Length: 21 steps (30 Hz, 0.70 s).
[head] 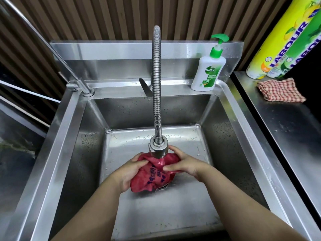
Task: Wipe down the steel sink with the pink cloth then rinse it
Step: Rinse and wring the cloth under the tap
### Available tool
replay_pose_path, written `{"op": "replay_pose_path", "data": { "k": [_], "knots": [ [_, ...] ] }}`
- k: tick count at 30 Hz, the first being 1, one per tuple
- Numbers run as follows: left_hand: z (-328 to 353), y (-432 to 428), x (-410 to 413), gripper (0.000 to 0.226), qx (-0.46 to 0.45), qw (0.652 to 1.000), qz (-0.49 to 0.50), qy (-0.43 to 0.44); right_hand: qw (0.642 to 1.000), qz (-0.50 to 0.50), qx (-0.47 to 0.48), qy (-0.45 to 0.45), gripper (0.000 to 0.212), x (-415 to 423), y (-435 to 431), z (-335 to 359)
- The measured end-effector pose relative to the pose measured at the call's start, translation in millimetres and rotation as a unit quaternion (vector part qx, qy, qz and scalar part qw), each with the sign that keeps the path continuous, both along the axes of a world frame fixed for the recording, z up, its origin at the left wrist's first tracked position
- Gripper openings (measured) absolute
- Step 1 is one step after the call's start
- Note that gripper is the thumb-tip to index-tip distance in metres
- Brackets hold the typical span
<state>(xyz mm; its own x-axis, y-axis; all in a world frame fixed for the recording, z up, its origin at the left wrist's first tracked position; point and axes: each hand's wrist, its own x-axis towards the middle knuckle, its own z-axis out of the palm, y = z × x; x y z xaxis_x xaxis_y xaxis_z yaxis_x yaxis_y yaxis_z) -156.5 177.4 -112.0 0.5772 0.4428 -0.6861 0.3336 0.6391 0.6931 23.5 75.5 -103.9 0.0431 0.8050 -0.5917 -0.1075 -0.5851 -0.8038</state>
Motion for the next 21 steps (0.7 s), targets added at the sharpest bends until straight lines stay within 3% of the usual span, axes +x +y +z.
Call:
{"op": "replay_pose_path", "data": {
  "k": [2,4,7,11,13,16,19,21],
  "knots": [
    [-3,-2,2,0.019,0.006,1.0,0.022,-0.002,0.993,-0.014,0.028,-0.11,0.06,-5,7,-7],
    [-6,-2,3,0.024,0.013,0.999,0.051,0.002,0.985,-0.094,0.044,-0.141,0.037,-9,11,-6],
    [-10,-1,0,0.032,0.01,0.996,0.089,-0.014,0.982,-0.167,0.09,-0.023,0.022,-9,10,9],
    [-9,0,-6,0.03,-0.103,0.975,0.145,-0.131,0.982,-0.114,0.147,0.042,0.011,-4,-1,17],
    [-8,-1,-6,0.033,-0.156,0.963,0.149,-0.163,0.989,-0.07,0.131,0.021,0.014,-4,-5,16],
    [-9,-4,-9,0.036,-0.164,0.969,0.126,-0.137,0.993,-0.07,0.092,0.013,0.03,-4,-3,5],
    [-8,-7,-11,0.038,-0.166,0.975,0.106,-0.107,0.995,-0.075,0.046,0.051,0.058,-5,-3,-2],
    [-6,-6,-10,0.037,-0.156,0.976,0.109,-0.106,0.996,-0.041,0.006,0.079,0.061,-7,-6,-4]
  ]
}}
